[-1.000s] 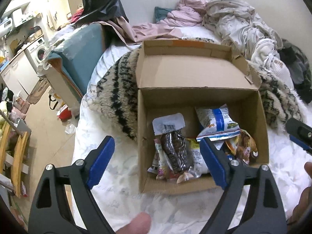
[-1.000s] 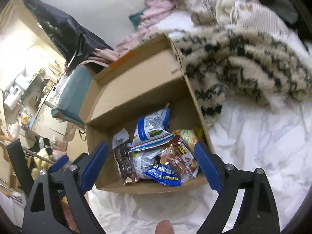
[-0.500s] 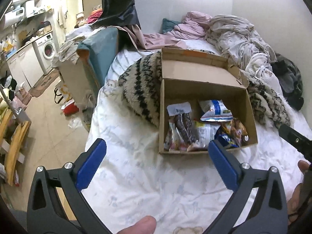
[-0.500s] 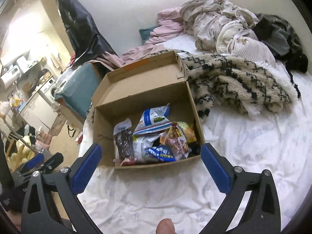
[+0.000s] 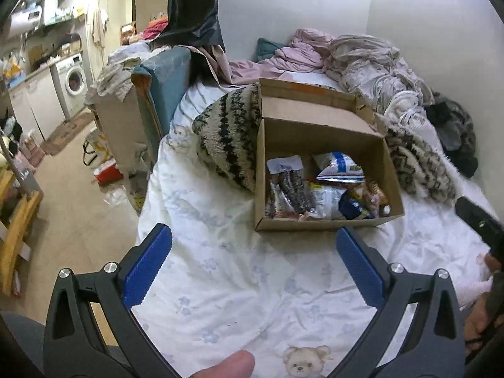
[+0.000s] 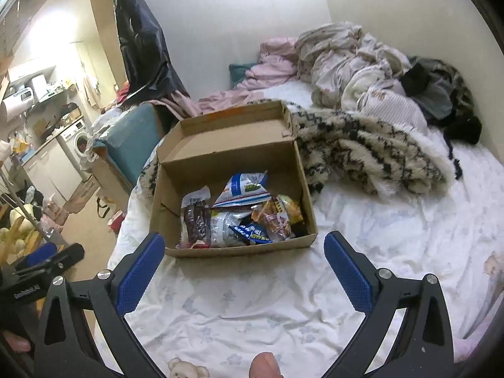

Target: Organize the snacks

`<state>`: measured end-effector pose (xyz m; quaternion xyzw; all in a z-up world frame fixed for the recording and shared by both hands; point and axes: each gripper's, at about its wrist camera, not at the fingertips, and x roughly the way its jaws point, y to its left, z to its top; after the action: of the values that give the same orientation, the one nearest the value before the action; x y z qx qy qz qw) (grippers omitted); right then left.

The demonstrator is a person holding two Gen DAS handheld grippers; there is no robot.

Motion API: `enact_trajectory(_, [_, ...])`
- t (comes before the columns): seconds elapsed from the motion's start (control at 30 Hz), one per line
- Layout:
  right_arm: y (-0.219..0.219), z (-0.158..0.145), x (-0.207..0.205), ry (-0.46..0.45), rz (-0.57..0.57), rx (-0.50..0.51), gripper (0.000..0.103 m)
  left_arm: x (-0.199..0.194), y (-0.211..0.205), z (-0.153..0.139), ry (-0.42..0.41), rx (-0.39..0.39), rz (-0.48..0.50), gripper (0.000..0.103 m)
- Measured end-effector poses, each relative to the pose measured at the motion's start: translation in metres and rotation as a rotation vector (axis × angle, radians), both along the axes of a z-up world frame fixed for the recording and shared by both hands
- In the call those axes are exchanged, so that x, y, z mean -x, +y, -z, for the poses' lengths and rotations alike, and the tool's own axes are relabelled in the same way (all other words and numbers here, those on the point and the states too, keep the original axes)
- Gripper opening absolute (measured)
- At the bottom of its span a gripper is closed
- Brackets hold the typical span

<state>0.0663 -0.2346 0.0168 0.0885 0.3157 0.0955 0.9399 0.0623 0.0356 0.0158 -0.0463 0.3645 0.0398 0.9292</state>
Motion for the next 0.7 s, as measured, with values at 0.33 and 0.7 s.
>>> enact_trajectory(0.33, [0.011, 0.017, -0.011, -0.003, 0.009, 0.049, 0.103, -0.016, 0.006, 0.012, 0.017, 0.022, -0.025, 0.103])
enact_trajectory(0.7, [0.022, 0.024, -0.015, 0.004, -0.011, 0.093, 0.103, -0.010, -0.004, 0.009, -0.004, 0.009, 0.014, 0.103])
